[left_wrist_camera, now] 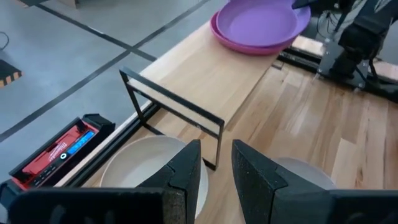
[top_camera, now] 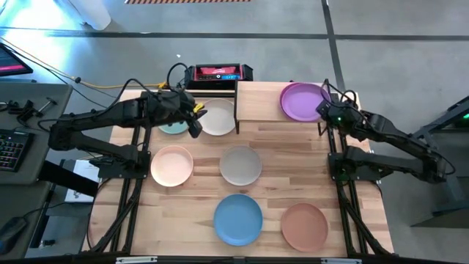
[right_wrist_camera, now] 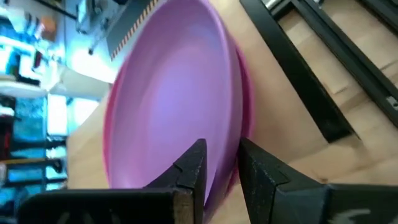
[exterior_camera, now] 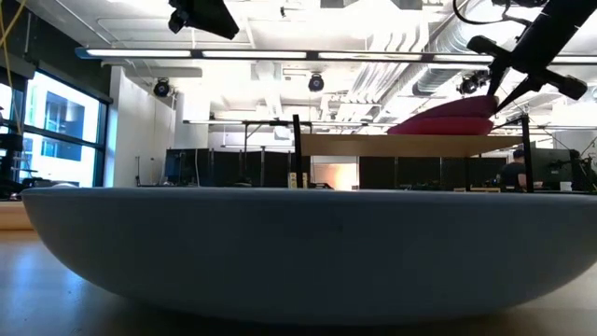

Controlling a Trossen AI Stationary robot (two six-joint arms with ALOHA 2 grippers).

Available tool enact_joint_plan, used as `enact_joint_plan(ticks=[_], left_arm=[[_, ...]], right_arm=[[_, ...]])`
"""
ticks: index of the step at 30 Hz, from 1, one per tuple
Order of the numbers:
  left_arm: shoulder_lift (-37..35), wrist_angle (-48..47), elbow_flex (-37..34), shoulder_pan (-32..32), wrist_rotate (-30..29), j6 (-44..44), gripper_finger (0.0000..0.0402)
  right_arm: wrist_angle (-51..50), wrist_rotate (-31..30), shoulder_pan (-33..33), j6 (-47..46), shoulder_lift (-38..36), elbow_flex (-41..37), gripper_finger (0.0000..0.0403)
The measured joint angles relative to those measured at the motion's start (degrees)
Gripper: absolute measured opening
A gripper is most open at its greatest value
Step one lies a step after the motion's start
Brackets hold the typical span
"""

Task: Place and stack plates onto a shelf
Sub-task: Stack the purple plate on top of the pink plate on the shelf

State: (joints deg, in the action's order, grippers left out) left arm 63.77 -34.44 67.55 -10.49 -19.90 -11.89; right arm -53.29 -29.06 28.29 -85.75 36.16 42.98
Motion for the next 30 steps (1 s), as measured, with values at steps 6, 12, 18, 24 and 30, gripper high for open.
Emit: enact_joint_plan(ticks=[6,12,18,24,30], left_arm=[[0.0,1.8,0.0,-1.1,0.4,0.0,0.0078],[0.0,1.7,0.0,-2.1,1.3,0.0,0.0078],[0.0,1.8,0.0,-2.3,1.4,0.0,0.0078],[0.0,1.7,0.0,-2.2,2.0,-1.1,0.0078],[0.0,1.7,0.0,-2.2,2.0,-1.4,0.0078]], right_arm=[[1.8,3.4,2.2,2.1,0.6,0.0,0.0069],[-0.3,5.5,2.6,1.8,0.6,0.0,0.0069],[1.5,5.2,2.6,0.9,0.5,0.1,0.0069],[-3.3,4.6,2.6,2.2,0.6,4.3,0.0069],[-4.7,3.9,2.6,4.7,0.6,7.0,0.0069]])
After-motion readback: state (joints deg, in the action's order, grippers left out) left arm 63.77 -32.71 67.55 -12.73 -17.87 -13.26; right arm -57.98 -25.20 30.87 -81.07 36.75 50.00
